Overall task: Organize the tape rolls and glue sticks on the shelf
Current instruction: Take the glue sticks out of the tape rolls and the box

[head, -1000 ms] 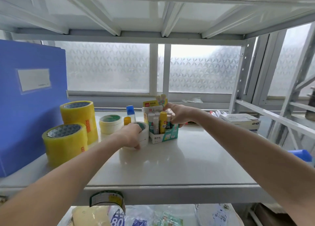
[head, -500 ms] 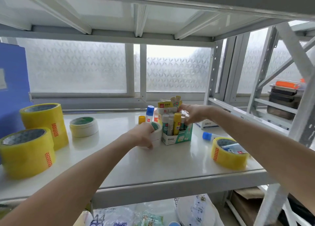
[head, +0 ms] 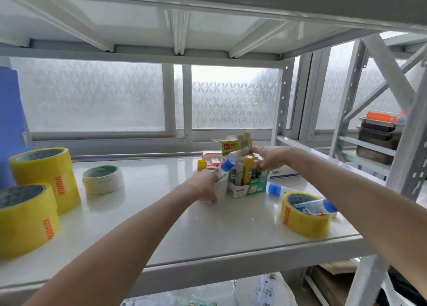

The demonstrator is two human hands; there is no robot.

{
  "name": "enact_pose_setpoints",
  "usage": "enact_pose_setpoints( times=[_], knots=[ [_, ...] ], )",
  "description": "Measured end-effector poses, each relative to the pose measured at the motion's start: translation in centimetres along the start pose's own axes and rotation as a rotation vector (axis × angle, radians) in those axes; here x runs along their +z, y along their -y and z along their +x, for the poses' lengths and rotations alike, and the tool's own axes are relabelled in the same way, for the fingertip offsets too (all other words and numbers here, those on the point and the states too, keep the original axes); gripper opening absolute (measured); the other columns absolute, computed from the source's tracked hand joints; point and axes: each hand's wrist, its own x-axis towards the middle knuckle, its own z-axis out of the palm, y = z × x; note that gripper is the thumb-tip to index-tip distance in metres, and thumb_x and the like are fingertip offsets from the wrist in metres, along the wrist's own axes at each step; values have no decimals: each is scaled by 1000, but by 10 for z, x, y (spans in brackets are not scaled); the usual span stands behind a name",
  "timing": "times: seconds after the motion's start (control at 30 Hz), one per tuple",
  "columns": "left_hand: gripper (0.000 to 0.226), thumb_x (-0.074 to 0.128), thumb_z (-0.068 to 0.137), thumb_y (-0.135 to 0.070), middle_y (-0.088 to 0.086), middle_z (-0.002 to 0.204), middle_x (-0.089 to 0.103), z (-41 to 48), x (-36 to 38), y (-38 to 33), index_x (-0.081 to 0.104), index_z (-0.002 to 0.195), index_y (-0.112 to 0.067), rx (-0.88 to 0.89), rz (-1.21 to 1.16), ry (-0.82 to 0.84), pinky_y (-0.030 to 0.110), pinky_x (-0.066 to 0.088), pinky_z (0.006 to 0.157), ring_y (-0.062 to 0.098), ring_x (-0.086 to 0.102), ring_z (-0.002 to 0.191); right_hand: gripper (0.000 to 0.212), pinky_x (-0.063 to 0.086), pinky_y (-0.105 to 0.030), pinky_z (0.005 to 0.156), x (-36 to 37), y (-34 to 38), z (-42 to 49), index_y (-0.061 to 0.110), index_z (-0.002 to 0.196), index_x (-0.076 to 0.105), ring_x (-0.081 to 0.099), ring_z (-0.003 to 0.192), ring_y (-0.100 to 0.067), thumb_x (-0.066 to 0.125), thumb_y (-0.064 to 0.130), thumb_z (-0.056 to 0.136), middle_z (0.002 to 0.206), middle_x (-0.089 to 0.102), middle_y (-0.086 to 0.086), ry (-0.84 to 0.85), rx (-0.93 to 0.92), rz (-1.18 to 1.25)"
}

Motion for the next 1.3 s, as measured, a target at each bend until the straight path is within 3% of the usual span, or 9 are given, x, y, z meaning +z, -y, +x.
enact_pose_setpoints(
  times=[0.4,0.6,0.93,1.03,1.1,1.2,1.3],
  knots=[
    [53,73,83,-16,10,120,61,18,8,-6,55,132,-12,-3,-22,12,29,52,92,25,59,108,74,54,-34,90,-3,-8,1,31,150,25,57,115,-24,60,9,88,137,50,-10,-27,4,-22],
    [50,72,83,-16,11,117,60,22,12,-10,55,129,-10,15,-17,-15,28,51,86,25,59,104,74,49,-27,77,-1,-11,2,33,150,24,54,104,-20,56,5,89,135,51,-11,-33,13,-31],
    [52,74,82,-18,11,113,60,18,5,-17,55,129,-9,33,-14,18,32,54,87,26,59,101,67,46,-32,99,-6,-21,-3,17,148,30,53,120,-22,63,18,90,138,51,-9,-20,48,11],
    [40,73,82,-19,10,104,60,4,-17,-16,62,118,-5,92,39,9,30,48,75,24,56,91,71,37,-36,110,-18,-15,-17,11,149,28,44,133,-25,64,25,90,148,43,-11,-82,81,-22],
    [31,71,83,-16,12,107,65,-8,-35,-13,67,112,-5,125,43,-31,33,50,80,26,60,95,68,33,-37,112,-30,-2,-28,9,147,31,40,137,-27,64,24,90,150,41,-13,-177,72,-10],
    [27,73,80,-14,10,109,69,-41,-68,4,71,107,-9,149,30,-77,32,51,88,25,63,100,55,41,-39,104,-45,33,-33,6,139,45,50,125,-31,64,19,89,138,53,-17,-322,-24,47],
    [30,74,81,-22,9,109,68,-86,-104,50,70,106,-7,37,134,-70,30,50,86,25,62,102,50,45,-37,100,-42,91,-32,7,133,53,57,117,-29,67,16,86,129,60,-15,-351,-176,75]
  ],
)
